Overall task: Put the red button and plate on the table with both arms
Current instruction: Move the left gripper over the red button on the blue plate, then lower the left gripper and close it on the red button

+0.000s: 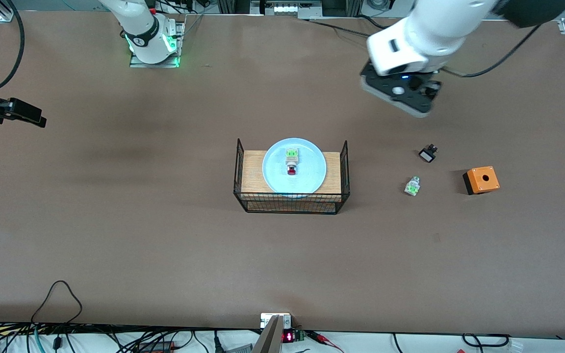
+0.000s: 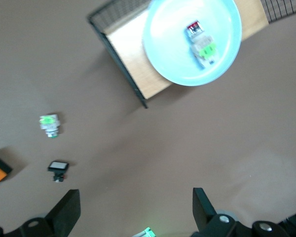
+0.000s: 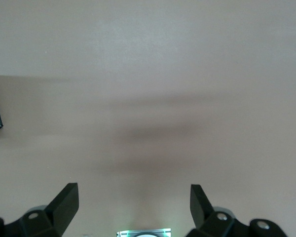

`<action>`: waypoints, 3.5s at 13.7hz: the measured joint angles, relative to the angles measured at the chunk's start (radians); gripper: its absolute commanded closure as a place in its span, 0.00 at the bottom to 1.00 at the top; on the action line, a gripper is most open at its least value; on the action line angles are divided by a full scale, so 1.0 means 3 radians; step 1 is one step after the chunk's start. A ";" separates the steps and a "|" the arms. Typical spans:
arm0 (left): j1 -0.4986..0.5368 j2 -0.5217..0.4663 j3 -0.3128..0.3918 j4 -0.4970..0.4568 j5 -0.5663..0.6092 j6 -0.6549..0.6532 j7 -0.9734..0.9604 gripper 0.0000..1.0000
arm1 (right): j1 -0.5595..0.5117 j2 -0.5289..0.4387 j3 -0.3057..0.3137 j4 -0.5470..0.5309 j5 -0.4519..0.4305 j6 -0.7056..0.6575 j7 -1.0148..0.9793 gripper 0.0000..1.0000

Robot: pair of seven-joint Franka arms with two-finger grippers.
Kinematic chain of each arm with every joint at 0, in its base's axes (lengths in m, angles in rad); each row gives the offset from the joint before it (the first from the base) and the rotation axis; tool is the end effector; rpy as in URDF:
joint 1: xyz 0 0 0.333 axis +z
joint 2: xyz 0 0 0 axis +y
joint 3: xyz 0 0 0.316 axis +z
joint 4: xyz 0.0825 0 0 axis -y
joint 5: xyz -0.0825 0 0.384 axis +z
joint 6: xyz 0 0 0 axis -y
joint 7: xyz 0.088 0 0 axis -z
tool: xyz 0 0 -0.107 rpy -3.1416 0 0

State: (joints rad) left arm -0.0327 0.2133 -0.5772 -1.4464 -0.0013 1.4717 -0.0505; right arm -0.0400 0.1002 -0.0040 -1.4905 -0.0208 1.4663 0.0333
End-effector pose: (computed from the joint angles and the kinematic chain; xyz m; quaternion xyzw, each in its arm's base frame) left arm 0.5076 -0.3137 0.5696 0.9568 -0.2741 -0.0915 0.0307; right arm 0.5727 -0.0275 0.5969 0.9972 -0.0390 -0.0622 0.0103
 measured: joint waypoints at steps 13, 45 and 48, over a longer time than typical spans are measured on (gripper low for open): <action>-0.0379 0.0687 -0.0027 0.0358 0.0551 0.0807 -0.0015 0.00 | -0.0036 0.0002 -0.0002 -0.0005 0.0000 -0.0001 -0.0001 0.00; -0.0987 0.1744 0.0138 0.0472 0.1120 0.1649 -0.0887 0.00 | -0.0040 0.0003 -0.0009 -0.0008 0.0000 -0.0015 -0.0003 0.00; -0.0989 0.1772 0.0139 0.0437 0.1121 0.1710 -0.0895 0.00 | -0.0032 0.0003 0.0005 -0.0008 0.0000 -0.0016 -0.0003 0.00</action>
State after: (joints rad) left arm -0.3293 0.7450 -0.5356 -1.3153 0.3349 1.9847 -0.3189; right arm -0.0496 0.1011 -0.0025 -1.4929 -0.0207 1.4616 0.0325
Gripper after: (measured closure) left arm 0.000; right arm 0.000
